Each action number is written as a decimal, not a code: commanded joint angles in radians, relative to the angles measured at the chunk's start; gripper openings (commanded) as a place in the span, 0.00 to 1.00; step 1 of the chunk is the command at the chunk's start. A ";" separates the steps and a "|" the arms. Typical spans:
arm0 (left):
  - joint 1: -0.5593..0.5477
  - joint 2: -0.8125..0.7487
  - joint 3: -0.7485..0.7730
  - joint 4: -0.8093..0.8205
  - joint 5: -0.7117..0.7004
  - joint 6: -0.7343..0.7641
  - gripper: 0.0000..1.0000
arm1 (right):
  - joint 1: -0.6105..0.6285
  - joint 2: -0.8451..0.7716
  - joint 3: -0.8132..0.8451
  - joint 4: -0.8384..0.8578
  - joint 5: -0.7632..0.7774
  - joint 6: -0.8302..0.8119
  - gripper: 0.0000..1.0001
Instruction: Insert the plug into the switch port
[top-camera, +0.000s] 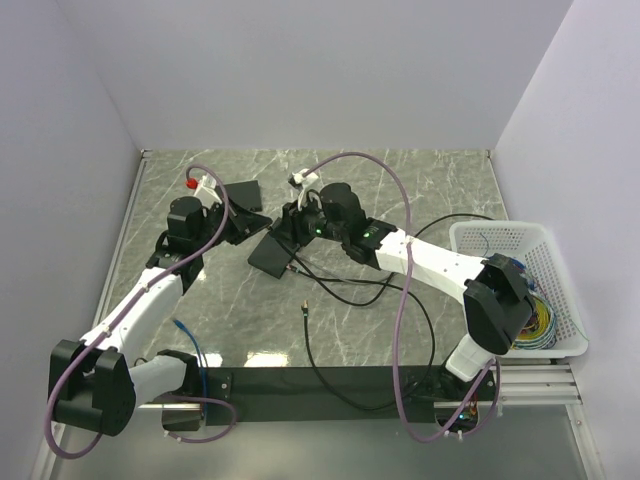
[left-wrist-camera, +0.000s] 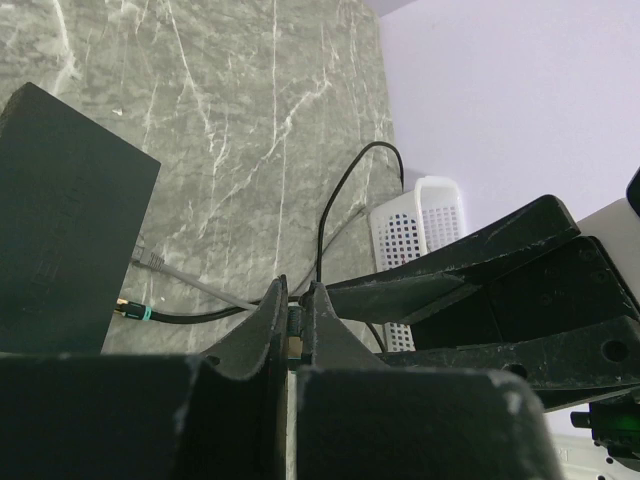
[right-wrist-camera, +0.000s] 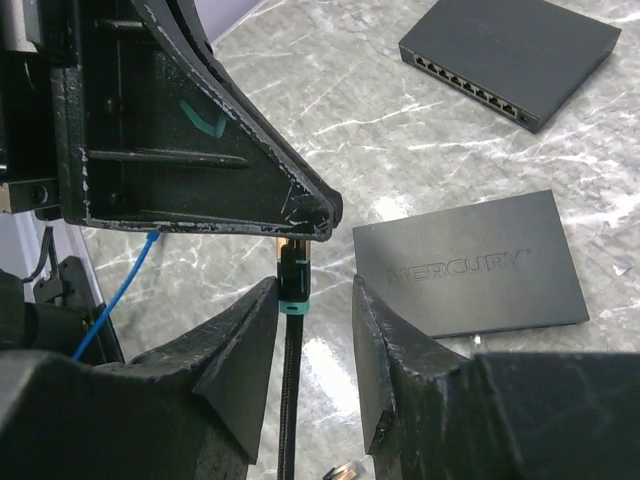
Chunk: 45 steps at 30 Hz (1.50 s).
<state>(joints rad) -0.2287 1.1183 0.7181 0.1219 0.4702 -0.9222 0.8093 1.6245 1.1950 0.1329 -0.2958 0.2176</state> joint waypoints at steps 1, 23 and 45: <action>-0.004 0.003 0.023 0.035 0.025 0.000 0.01 | 0.007 -0.002 0.040 0.017 0.009 -0.015 0.42; -0.004 -0.009 0.003 0.039 0.015 0.006 0.00 | 0.024 0.035 0.068 0.011 0.024 -0.009 0.32; -0.004 -0.012 -0.013 0.048 0.010 0.008 0.00 | 0.025 -0.009 0.028 0.050 0.024 0.022 0.28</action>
<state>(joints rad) -0.2287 1.1233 0.7105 0.1307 0.4732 -0.9222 0.8288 1.6665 1.2194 0.1272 -0.2821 0.2337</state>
